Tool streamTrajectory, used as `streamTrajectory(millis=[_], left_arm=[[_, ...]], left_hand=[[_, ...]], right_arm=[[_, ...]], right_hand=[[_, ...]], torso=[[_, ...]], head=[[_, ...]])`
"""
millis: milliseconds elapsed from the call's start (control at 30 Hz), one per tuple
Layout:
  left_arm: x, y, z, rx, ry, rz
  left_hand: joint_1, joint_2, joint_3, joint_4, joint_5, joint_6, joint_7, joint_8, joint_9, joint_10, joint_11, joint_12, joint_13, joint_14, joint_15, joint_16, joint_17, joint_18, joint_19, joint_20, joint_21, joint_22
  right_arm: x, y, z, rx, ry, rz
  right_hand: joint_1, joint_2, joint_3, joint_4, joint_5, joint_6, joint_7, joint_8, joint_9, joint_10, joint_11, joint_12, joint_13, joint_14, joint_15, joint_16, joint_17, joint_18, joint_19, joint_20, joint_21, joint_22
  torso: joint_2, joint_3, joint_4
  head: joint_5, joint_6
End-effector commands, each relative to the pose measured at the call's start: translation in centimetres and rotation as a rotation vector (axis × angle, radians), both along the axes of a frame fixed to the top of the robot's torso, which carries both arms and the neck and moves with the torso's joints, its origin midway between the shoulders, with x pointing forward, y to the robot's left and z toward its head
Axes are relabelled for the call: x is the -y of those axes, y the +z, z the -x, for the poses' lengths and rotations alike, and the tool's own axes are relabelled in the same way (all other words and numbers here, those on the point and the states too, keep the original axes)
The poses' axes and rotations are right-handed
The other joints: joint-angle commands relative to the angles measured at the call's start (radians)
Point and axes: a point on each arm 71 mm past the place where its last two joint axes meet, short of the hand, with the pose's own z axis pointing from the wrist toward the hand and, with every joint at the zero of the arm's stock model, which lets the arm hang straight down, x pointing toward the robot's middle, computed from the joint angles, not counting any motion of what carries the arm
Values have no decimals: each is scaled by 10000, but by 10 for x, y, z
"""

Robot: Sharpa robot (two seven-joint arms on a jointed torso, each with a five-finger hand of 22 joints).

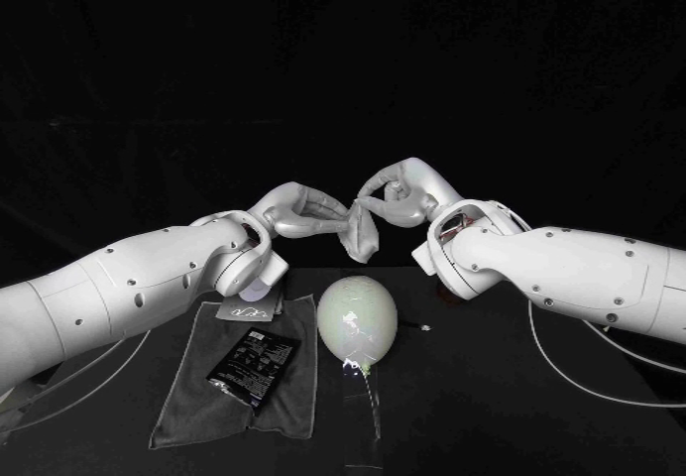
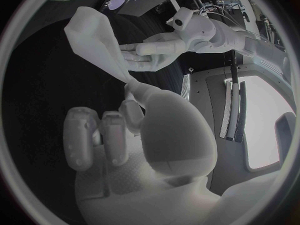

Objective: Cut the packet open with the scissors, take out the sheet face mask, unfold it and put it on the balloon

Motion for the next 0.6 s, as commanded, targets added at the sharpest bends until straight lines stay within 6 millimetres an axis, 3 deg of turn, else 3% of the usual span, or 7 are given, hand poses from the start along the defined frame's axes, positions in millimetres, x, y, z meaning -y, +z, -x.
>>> streamTrajectory(millis=[33, 433, 567, 600], left_arm=[[0, 2, -2, 100, 277, 39], [0, 1, -6, 147, 476, -64], [4, 0, -5, 8, 268, -104], [4, -1, -5, -19, 215, -109]], left_hand=[[124, 56, -90, 7, 16, -56, 540, -41, -39, 84, -47, 43, 13, 127, -41, 56, -5, 7, 115, 3, 44, 23], [495, 222, -204, -31, 17, 130, 607, 27, -122, 269, -112, 219, 28, 452, -119, 150, -31, 59, 549, -10, 133, 58], [590, 248, -262, -39, 17, 127, 462, 37, -166, 48, -52, 168, 0, 202, -52, -17, -119, 39, 504, -3, 103, 41], [607, 263, -289, -29, 17, 153, 250, 55, -178, 13, 28, 178, 4, 102, 5, -88, -159, 17, 398, 1, 65, 23]], right_arm=[[-2, 1, 2, 2, 158, 75], [-3, 1, 6, -10, 259, 58], [-2, 0, 6, -24, 251, 55], [-2, 0, 6, -30, 262, 55]], right_hand=[[-7, 75, 78, -3, 22, 65, -19, 161, 478, 646, -425, 35, 147, 994, -73, 39, 2413, -119, 577, -15, 42, 2311], [-7, 75, 78, -3, 22, 65, -19, 161, 478, 646, -425, 35, 147, 994, -73, 39, 2413, -119, 577, -15, 42, 2311], [-7, 75, 78, -3, 22, 65, -19, 161, 478, 646, -425, 35, 147, 994, -73, 39, 2413, -119, 577, -15, 42, 2311], [-7, 75, 78, -3, 22, 65, -19, 161, 478, 646, -425, 35, 147, 994, -73, 39, 2413, -119, 577, -15, 42, 2311]], torso=[[-2, 1, 0], [7, -5, 12], [5, -11, 4], [4, -11, 0]], head=[[-12, 1], [-27, 61], [-22, 39], [-20, 38]])
